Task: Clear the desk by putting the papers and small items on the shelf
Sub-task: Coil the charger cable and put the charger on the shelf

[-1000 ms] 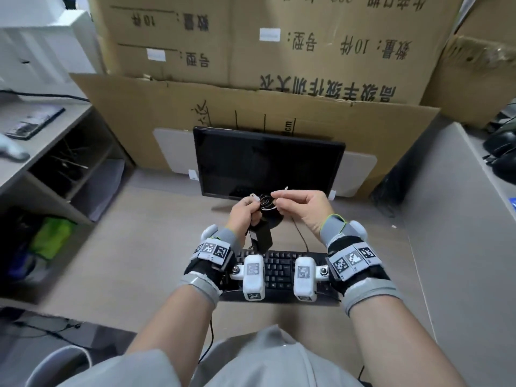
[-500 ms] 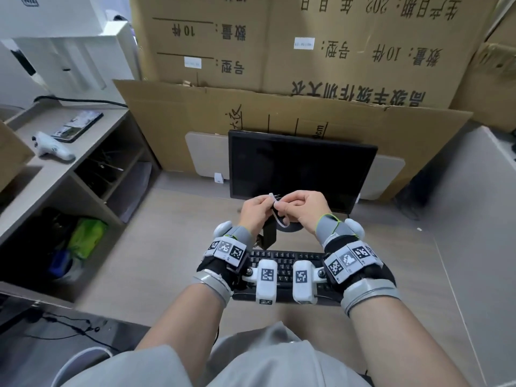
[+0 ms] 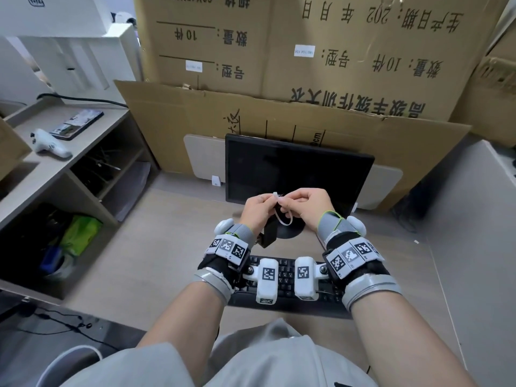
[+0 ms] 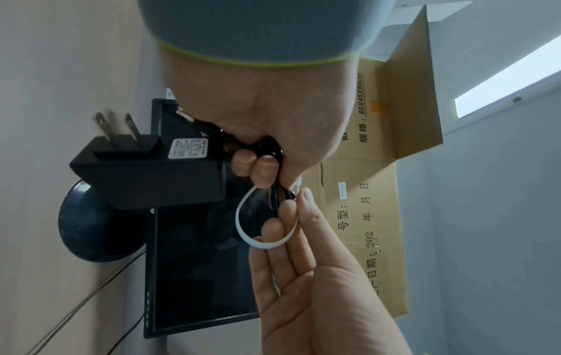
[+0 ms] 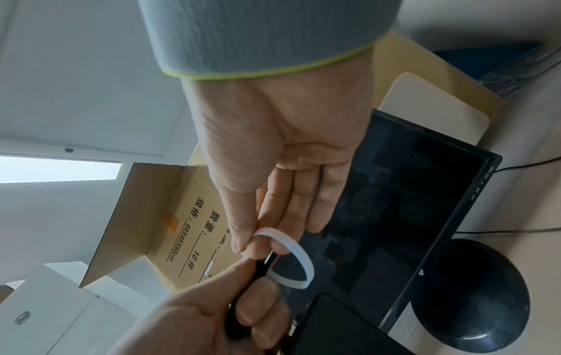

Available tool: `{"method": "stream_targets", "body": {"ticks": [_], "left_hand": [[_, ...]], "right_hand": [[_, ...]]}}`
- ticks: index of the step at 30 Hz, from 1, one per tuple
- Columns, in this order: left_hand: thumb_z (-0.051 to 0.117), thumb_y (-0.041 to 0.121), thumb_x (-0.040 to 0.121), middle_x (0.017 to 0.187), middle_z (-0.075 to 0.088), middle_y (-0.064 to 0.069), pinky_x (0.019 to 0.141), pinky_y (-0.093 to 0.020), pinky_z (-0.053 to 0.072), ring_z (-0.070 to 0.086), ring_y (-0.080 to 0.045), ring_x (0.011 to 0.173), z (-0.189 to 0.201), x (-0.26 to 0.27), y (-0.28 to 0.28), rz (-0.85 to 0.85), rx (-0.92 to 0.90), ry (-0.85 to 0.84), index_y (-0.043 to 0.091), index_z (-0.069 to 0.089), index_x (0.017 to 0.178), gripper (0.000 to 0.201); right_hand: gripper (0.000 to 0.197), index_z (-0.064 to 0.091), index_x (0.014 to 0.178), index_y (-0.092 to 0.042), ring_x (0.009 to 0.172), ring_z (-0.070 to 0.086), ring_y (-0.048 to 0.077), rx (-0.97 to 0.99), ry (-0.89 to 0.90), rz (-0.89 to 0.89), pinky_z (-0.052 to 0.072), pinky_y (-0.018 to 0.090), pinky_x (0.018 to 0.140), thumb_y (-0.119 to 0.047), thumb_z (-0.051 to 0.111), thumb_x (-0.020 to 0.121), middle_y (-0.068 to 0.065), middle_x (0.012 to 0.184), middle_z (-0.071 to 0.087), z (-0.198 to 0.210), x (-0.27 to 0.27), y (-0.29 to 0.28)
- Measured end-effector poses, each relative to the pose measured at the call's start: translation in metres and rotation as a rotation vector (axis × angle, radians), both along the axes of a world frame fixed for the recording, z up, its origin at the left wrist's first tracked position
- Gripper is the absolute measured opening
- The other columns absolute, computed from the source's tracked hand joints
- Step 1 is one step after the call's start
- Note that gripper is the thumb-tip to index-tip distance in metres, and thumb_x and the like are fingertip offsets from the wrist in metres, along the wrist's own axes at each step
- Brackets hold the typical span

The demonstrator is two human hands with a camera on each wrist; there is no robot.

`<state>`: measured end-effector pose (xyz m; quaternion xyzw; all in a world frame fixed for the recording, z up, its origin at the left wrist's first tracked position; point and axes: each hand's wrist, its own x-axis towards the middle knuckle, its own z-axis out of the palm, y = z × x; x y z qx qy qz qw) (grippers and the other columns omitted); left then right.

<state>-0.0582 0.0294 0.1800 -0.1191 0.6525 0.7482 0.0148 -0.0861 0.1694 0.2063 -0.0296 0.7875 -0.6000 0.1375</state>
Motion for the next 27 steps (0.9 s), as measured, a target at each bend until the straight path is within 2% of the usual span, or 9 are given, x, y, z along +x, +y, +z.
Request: {"method": "stream_targets", "body": {"ticks": [4, 6, 8, 12, 16, 18, 20, 22, 27], "left_hand": [[0.060, 0.023, 0.093, 0.072, 0.069, -0.002, 0.068, -0.023, 0.044, 0.056, -0.011, 0.069, -0.002, -0.004, 0.014, -0.048, -0.115, 0.033, 0.015, 0.076, 0.078, 0.023], [0.059, 0.023, 0.092, 0.069, 0.064, -0.002, 0.061, -0.026, 0.037, 0.045, -0.012, 0.063, -0.003, -0.004, 0.018, -0.076, -0.168, 0.045, 0.016, 0.077, 0.079, 0.024], [0.056, 0.022, 0.093, 0.069, 0.058, 0.000, 0.060, -0.026, 0.034, 0.039, -0.010, 0.060, -0.003, -0.005, 0.022, -0.083, -0.208, 0.050, 0.018, 0.077, 0.081, 0.025], [0.056, 0.027, 0.092, 0.084, 0.062, -0.006, 0.077, -0.033, 0.040, 0.049, -0.017, 0.080, -0.007, -0.005, 0.024, -0.130, -0.140, 0.009, 0.013, 0.077, 0.091, 0.026], [0.060, 0.037, 0.086, 0.081, 0.048, -0.007, 0.071, -0.032, 0.035, 0.039, -0.020, 0.076, -0.010, -0.003, 0.032, -0.195, -0.151, -0.034, -0.009, 0.063, 0.091, 0.046], [0.061, 0.031, 0.089, 0.067, 0.039, -0.003, 0.057, -0.025, 0.029, 0.034, -0.015, 0.061, -0.007, -0.001, 0.033, -0.210, -0.149, -0.040, -0.003, 0.061, 0.082, 0.035], [0.058, 0.015, 0.096, 0.058, 0.041, 0.005, 0.050, -0.016, 0.029, 0.034, -0.005, 0.049, -0.004, 0.001, 0.034, -0.224, -0.146, -0.054, 0.003, 0.069, 0.093, 0.017], [0.054, 0.003, 0.098, 0.056, 0.054, 0.007, 0.049, -0.008, 0.035, 0.045, 0.003, 0.044, -0.005, 0.003, 0.035, -0.213, -0.143, -0.088, -0.001, 0.070, 0.110, 0.020], [0.054, 0.011, 0.098, 0.051, 0.036, 0.008, 0.051, -0.021, 0.018, 0.027, -0.006, 0.051, -0.005, 0.001, 0.024, -0.142, -0.043, -0.077, 0.016, 0.075, 0.099, 0.022]], "right_hand": [[0.014, 0.074, 0.080, -0.014, 0.070, 0.072, 0.021, 0.020, 0.018, -0.033, 0.058, 0.047, 0.085, -0.025, 0.080, 0.074, 0.007, 0.073, 0.076, 0.000, -0.006, 0.011], [0.019, 0.073, 0.081, -0.022, 0.074, 0.074, 0.021, 0.050, 0.038, -0.033, 0.058, 0.047, 0.085, -0.035, 0.079, 0.069, 0.003, 0.073, 0.076, 0.000, -0.009, 0.015], [0.029, 0.071, 0.084, -0.030, 0.076, 0.074, 0.014, 0.106, 0.058, -0.040, 0.059, 0.041, 0.082, -0.048, 0.078, 0.063, -0.004, 0.074, 0.076, 0.000, -0.012, 0.023], [0.029, 0.074, 0.084, -0.039, 0.086, 0.069, 0.006, 0.277, 0.113, 0.016, 0.055, 0.031, 0.083, -0.064, 0.066, 0.072, -0.015, 0.082, 0.074, 0.001, -0.014, 0.035], [0.008, 0.077, 0.081, -0.025, 0.092, 0.071, 0.019, 0.149, 0.092, 0.083, 0.053, 0.042, 0.095, -0.032, 0.073, 0.082, -0.002, 0.085, 0.076, -0.003, -0.014, 0.037], [0.005, 0.077, 0.080, -0.020, 0.088, 0.071, 0.019, 0.151, 0.125, 0.080, 0.055, 0.039, 0.092, -0.024, 0.074, 0.083, 0.000, 0.083, 0.076, 0.000, -0.012, 0.035], [0.005, 0.077, 0.079, -0.019, 0.082, 0.069, 0.014, 0.138, 0.171, 0.077, 0.055, 0.034, 0.086, -0.023, 0.074, 0.082, 0.001, 0.083, 0.075, 0.009, -0.012, 0.031], [0.003, 0.076, 0.079, -0.024, 0.083, 0.066, 0.013, 0.085, 0.234, 0.055, 0.052, 0.028, 0.083, -0.026, 0.075, 0.081, 0.000, 0.087, 0.073, 0.022, -0.015, 0.026], [0.008, 0.075, 0.083, -0.017, 0.079, 0.063, 0.006, -0.038, 0.317, 0.061, 0.049, 0.023, 0.082, -0.025, 0.074, 0.082, -0.004, 0.083, 0.069, 0.049, -0.014, 0.011]]}}
